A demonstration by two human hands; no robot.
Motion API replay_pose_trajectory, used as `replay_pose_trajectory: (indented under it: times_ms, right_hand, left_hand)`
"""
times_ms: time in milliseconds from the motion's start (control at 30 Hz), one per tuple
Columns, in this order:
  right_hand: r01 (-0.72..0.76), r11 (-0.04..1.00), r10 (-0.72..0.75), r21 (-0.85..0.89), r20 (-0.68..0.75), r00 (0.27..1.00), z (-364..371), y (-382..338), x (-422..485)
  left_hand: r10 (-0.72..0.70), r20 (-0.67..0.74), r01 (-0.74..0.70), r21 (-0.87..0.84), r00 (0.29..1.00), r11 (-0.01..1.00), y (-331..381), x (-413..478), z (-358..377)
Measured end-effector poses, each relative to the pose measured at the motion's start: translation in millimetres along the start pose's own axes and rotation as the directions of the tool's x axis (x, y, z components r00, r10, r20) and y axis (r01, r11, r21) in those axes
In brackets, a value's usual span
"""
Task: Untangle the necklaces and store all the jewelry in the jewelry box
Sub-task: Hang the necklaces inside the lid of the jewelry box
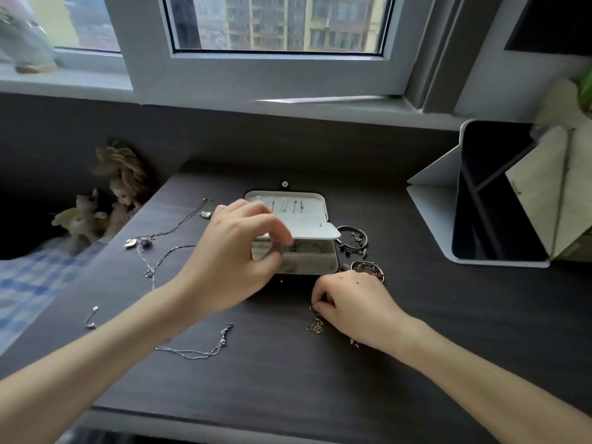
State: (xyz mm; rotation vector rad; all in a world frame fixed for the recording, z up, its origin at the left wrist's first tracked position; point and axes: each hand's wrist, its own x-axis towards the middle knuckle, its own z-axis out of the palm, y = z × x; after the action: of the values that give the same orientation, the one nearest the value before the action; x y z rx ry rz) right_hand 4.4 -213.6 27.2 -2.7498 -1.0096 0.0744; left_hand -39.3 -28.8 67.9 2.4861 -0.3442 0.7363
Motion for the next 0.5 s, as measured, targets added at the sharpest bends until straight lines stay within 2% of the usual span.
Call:
replay_pose_trajectory:
  times_ms: [67, 133, 300, 400, 500]
  right_hand:
    - [0.039, 0.993, -0.035, -0.109, 0.044, 0.998, 0, -1, 0]
    - [0.064, 0.992, -0.058, -0.108, 0.055, 0.997, -2, -2, -4]
    - [0.074, 0.993, -0.064, 0.09, -0.11, 0.992, -36, -8, -16]
    - [0.091, 0.97, -0.062, 0.224, -0.132, 0.989, -58, -14, -15]
    - [0.052, 0.915, -0.009, 0.4, -0.109, 0.994, -77, -15, -11]
  left_hand:
    - [-0.028, 0.031, 0.029, -0.048, 0.999, 0.998, 2, 0, 1]
    - [-0.05, 0.085, 0.059, -0.113, 0.995, 0.992, 5, -3, 3]
    - [-0.15, 0.248, 0.215, -0.261, 0.957, 0.941, 14, -10, 13]
    - [-0.186, 0.422, 0.375, -0.425, 0.887, 0.824, 22, -5, 17]
    - [-0.209, 0.471, 0.465, -0.53, 0.857, 0.709, 27, 2, 18]
